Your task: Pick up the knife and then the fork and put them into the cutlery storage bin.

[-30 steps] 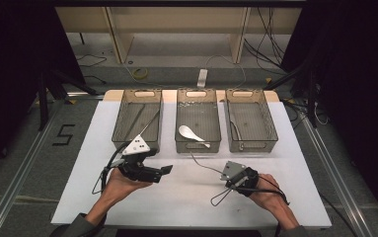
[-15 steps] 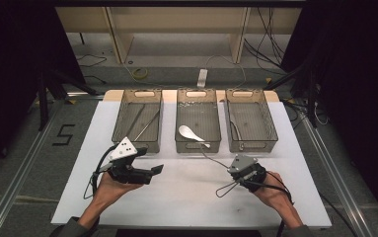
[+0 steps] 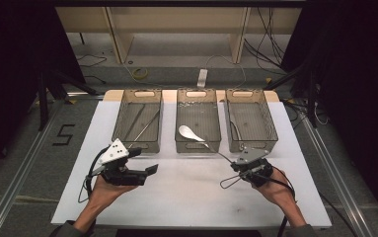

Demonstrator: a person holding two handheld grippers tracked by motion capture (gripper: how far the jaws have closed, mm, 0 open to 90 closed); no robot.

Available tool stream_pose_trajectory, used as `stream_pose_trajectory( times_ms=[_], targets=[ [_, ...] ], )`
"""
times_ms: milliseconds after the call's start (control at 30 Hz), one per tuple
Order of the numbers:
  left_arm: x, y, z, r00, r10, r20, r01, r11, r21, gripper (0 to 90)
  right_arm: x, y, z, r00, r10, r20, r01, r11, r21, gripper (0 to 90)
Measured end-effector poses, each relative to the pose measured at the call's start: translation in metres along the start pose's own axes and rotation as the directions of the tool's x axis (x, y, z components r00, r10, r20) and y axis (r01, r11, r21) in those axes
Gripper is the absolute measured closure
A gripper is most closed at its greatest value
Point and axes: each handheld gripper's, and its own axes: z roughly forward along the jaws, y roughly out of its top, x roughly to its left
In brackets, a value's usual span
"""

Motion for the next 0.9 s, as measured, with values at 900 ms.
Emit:
stream_pose_trajectory(
  times_ms=[900],
  targets=[
    [0.008,-0.005,-0.014,0.9991,-0.026,-0.032,0.025,0.9985,-0.048,14.5,-0.063,0.029,-0.012,0.9823,0.184,0.033,-0.182,0.981,-0.07,87.5]
  ],
)
